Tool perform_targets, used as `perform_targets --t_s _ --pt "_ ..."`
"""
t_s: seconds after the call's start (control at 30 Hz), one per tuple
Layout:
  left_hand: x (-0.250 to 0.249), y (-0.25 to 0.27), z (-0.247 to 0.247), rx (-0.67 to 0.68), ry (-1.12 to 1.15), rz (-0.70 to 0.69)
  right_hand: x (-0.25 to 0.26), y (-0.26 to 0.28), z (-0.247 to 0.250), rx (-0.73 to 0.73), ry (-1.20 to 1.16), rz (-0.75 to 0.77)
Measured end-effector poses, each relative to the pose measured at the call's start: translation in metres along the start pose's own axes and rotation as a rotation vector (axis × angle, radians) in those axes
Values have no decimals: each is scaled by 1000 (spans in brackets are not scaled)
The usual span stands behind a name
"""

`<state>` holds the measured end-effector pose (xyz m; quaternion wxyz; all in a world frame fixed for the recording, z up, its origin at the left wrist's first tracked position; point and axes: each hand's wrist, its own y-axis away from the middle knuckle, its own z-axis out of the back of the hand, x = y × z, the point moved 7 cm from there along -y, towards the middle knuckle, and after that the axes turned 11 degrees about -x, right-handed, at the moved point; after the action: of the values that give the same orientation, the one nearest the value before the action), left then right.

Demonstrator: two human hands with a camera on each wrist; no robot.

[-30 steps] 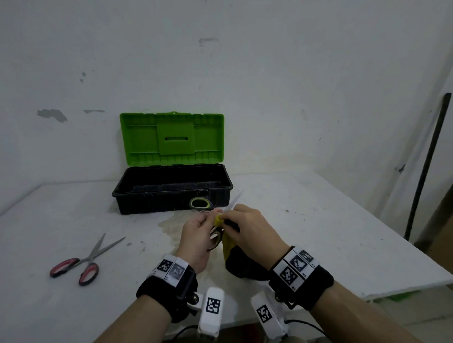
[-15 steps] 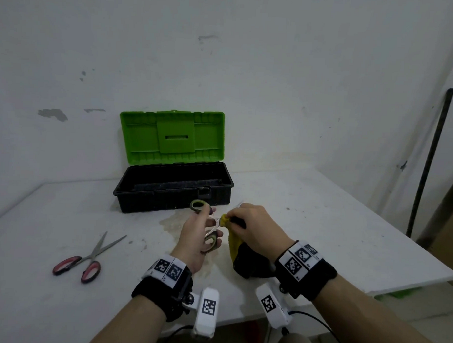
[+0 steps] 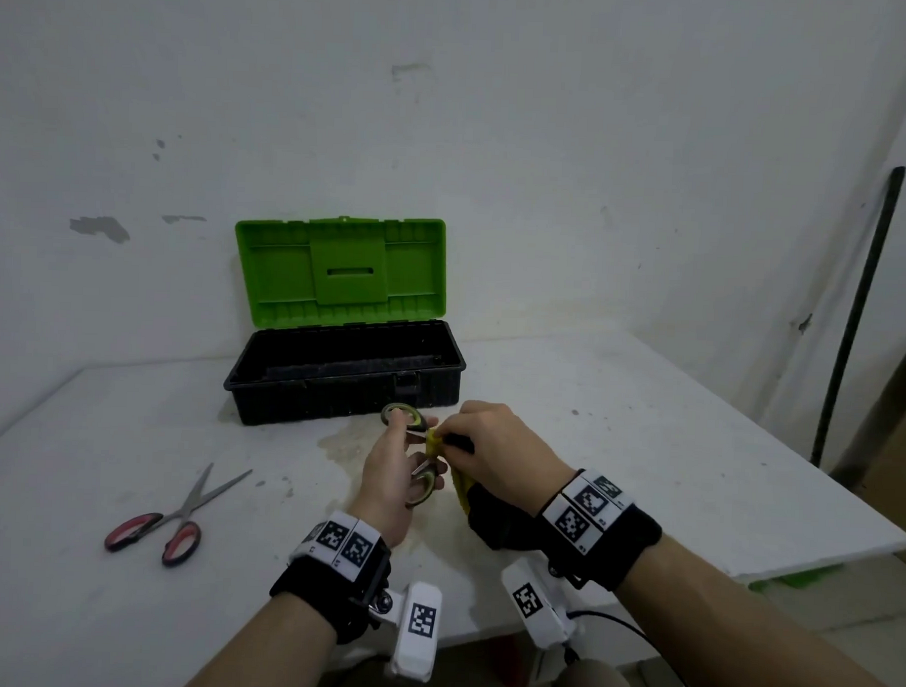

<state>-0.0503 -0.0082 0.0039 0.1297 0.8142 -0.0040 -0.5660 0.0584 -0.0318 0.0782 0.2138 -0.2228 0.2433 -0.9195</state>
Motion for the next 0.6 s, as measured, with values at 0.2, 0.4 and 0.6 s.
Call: perform_targets --t_s 0.2,0.4,0.6 --pt "0 2 -5 44 -32 -41 10 -1 -4 12 -10 33" --pt "1 0 -6 72 -49 -78 15 -2 -1 0 -25 70" --pt "-9 -10 3 -2 -20 -133 1 -3 15 -79 -39 14"
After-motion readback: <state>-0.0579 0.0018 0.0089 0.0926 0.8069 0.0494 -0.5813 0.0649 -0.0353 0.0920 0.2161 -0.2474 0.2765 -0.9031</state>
